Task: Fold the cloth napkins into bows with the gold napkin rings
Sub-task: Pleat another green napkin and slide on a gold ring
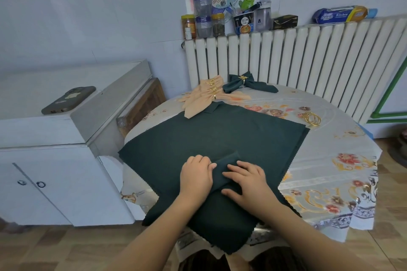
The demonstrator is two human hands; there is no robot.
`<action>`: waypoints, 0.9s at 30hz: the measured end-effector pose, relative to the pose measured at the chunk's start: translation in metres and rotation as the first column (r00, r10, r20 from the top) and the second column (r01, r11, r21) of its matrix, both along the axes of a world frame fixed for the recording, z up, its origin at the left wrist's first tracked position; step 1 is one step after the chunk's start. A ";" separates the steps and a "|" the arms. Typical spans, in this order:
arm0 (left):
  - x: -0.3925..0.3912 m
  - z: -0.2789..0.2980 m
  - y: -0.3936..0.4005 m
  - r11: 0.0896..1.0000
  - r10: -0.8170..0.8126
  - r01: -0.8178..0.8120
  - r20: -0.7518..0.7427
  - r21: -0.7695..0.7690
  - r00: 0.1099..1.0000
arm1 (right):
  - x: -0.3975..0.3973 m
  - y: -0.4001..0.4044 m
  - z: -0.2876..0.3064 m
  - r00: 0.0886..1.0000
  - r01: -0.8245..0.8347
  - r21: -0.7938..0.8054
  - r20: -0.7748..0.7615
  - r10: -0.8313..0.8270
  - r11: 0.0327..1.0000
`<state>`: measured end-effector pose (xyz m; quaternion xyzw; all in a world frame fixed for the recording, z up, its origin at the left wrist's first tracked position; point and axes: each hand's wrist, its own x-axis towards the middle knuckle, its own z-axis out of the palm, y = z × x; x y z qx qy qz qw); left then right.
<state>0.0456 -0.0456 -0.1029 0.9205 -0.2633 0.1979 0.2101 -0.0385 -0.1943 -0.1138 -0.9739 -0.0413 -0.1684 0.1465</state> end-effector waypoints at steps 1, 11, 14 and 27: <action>0.002 0.002 0.000 1.000 -0.005 0.005 0.024 0.025 1.000 | 0.001 -0.001 0.002 0.999 0.017 -0.037 0.039 -0.016 0.999; 0.034 0.005 0.006 0.981 -0.141 0.161 -0.174 0.106 0.975 | 0.024 -0.029 0.012 0.973 -0.113 -0.173 0.180 0.145 0.978; 0.037 0.007 0.007 0.975 -0.205 0.216 -0.168 0.047 0.964 | 0.024 -0.034 0.007 0.960 -0.145 -0.104 0.226 0.166 0.984; 0.029 0.012 0.012 0.819 -0.352 0.434 -0.270 0.375 0.896 | 0.035 -0.042 0.011 0.940 -0.159 -0.165 0.277 0.200 0.973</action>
